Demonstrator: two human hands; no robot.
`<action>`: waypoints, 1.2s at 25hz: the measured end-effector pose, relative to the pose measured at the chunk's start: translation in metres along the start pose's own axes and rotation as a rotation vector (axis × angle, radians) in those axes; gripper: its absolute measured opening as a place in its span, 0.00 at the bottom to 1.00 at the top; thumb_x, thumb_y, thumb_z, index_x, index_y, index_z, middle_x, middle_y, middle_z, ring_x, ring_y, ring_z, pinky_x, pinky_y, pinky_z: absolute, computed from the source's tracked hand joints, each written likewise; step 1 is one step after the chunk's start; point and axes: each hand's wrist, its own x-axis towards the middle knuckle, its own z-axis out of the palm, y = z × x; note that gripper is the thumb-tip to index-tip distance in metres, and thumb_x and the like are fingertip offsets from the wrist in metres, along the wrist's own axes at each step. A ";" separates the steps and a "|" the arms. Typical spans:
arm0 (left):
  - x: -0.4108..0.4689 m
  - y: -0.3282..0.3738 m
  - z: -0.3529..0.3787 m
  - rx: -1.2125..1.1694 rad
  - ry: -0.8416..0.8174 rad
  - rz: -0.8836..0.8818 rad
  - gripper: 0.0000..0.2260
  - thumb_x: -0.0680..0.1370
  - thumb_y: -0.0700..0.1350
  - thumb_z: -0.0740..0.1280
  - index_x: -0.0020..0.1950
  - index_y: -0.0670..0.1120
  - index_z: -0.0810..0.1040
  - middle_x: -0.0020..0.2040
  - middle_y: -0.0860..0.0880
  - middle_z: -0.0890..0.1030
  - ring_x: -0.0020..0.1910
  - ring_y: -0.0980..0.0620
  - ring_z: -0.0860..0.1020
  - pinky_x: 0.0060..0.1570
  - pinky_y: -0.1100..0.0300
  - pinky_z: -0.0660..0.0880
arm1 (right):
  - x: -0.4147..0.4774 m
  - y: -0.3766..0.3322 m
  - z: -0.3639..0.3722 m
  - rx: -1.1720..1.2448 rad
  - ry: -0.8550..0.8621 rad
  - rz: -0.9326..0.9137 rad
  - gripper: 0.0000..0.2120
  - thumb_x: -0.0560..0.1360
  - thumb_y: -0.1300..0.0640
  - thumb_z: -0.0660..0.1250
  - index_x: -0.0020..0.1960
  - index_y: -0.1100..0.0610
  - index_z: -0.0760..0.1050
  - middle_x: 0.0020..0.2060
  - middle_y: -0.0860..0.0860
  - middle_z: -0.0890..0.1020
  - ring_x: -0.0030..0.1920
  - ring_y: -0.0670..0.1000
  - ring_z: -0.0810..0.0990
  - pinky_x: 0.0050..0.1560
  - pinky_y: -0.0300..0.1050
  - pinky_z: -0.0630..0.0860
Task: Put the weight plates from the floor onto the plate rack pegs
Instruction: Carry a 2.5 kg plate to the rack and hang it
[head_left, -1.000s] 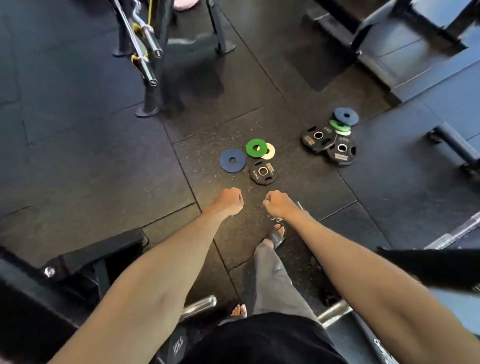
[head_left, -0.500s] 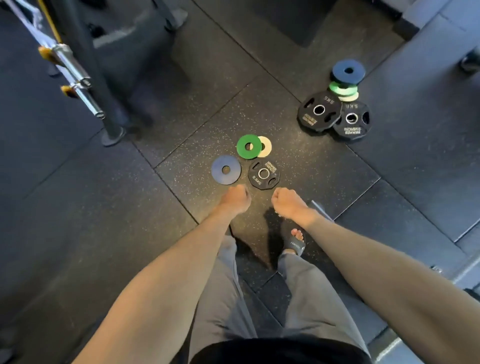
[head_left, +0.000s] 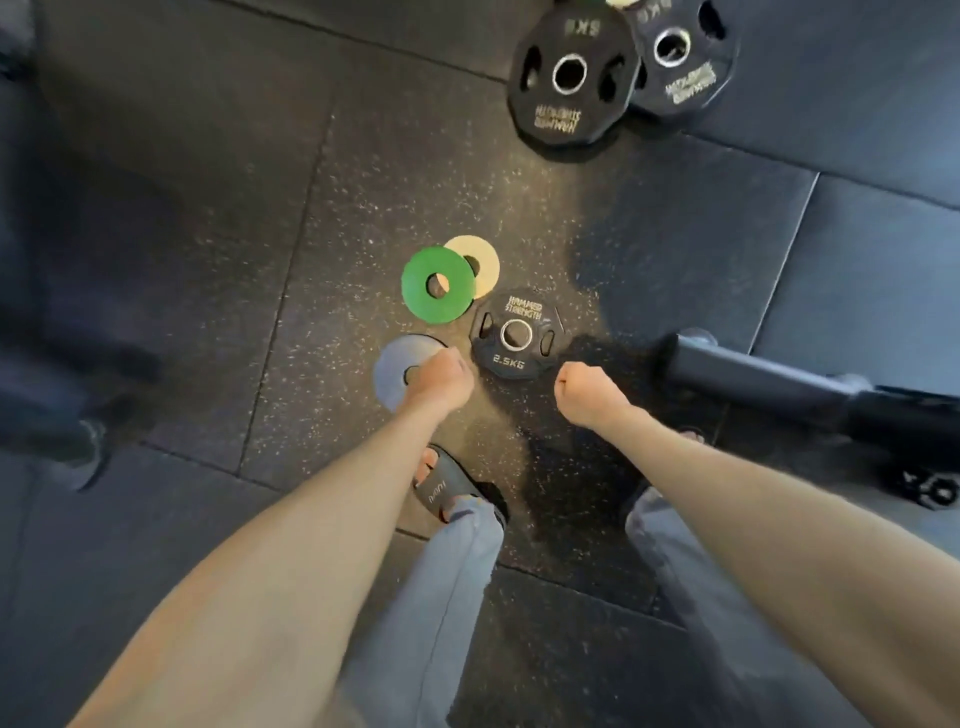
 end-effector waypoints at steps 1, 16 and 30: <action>0.026 -0.003 0.010 0.012 -0.007 -0.005 0.12 0.80 0.43 0.55 0.54 0.38 0.75 0.51 0.35 0.81 0.49 0.36 0.81 0.48 0.45 0.78 | 0.025 0.005 0.011 0.021 0.012 0.026 0.13 0.81 0.56 0.58 0.59 0.60 0.75 0.55 0.59 0.82 0.53 0.61 0.81 0.54 0.52 0.78; 0.245 0.003 0.137 -0.098 0.169 -0.249 0.21 0.83 0.48 0.56 0.74 0.43 0.57 0.68 0.40 0.73 0.63 0.37 0.75 0.55 0.47 0.73 | 0.241 0.061 0.124 0.394 0.207 0.293 0.30 0.79 0.47 0.58 0.75 0.56 0.52 0.59 0.62 0.78 0.52 0.65 0.81 0.52 0.61 0.80; 0.138 0.042 0.069 -0.050 0.161 -0.137 0.20 0.81 0.33 0.56 0.73 0.41 0.61 0.69 0.39 0.72 0.64 0.38 0.74 0.58 0.41 0.74 | 0.111 0.047 0.057 0.268 0.439 0.136 0.21 0.83 0.57 0.54 0.71 0.68 0.56 0.46 0.62 0.81 0.47 0.63 0.81 0.42 0.50 0.70</action>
